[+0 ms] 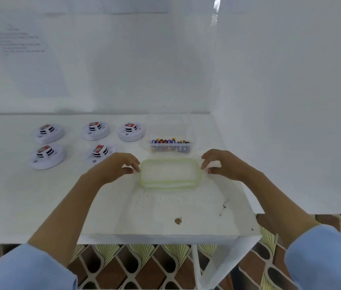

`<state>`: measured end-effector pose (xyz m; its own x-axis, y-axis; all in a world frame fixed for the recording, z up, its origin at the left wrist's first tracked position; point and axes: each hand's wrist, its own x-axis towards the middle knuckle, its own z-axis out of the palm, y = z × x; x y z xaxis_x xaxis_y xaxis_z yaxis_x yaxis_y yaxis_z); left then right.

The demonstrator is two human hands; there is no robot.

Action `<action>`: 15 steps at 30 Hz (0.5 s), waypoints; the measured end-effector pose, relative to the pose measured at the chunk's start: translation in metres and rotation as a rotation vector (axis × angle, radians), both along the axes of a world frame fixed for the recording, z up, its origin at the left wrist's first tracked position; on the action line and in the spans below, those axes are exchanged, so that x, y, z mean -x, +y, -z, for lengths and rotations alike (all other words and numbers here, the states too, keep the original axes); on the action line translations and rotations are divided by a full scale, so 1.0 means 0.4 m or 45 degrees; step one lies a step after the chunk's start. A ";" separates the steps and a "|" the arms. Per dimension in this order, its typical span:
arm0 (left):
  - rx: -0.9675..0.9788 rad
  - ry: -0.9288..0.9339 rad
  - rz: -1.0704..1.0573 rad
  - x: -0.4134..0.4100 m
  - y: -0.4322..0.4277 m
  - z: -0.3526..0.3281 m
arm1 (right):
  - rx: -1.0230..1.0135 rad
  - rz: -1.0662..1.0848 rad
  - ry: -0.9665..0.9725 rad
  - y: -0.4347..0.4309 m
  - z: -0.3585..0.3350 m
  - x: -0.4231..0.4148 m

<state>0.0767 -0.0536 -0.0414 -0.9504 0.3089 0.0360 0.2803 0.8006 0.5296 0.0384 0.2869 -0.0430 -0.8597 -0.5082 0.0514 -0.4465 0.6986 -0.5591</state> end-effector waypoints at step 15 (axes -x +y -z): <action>-1.197 -0.203 -0.314 0.222 0.041 -0.150 | 1.134 0.304 -0.399 -0.083 -0.166 0.193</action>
<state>-0.0119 -0.0370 0.0187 -0.9994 0.0121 0.0314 0.0321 0.0608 0.9976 -0.0389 0.2539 0.0234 -0.9752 -0.2047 0.0837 -0.0886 0.0150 -0.9960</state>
